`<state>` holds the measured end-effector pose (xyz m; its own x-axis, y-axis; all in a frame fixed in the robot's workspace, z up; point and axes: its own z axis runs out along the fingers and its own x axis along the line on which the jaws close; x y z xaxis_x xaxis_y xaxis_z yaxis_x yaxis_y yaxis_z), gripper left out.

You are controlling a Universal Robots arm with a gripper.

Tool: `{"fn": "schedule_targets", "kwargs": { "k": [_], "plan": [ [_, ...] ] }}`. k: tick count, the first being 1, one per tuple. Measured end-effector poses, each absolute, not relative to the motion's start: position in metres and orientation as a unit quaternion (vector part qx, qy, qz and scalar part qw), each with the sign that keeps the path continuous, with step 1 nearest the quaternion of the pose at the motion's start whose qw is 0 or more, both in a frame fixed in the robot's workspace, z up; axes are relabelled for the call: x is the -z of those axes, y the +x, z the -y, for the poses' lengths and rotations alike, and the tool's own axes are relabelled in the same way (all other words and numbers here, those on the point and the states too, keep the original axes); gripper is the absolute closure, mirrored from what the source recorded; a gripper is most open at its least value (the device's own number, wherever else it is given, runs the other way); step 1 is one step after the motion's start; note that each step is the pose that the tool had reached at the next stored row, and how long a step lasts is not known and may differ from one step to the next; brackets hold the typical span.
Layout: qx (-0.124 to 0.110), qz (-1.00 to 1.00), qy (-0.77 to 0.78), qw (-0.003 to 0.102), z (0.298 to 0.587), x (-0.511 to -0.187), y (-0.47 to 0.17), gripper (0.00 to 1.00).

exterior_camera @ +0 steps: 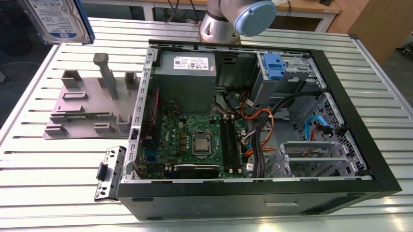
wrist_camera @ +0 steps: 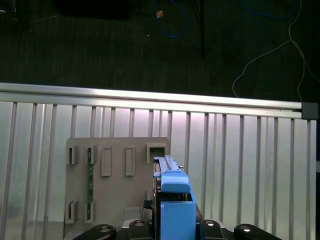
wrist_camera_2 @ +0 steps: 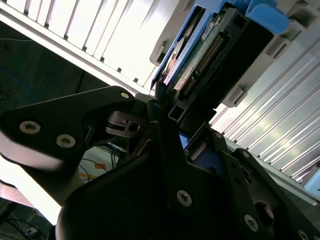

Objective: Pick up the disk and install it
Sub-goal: 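Pick up the disk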

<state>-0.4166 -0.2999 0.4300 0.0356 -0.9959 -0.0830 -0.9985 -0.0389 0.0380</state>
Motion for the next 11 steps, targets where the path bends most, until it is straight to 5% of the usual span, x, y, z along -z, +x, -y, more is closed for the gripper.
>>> {"fn": "schedule_targets", "kwargs": {
  "k": [11],
  "plan": [
    [-0.043, -0.693, -0.719, 0.015, 0.2999, -0.4328, -0.4166, 0.64]
  ]
}}
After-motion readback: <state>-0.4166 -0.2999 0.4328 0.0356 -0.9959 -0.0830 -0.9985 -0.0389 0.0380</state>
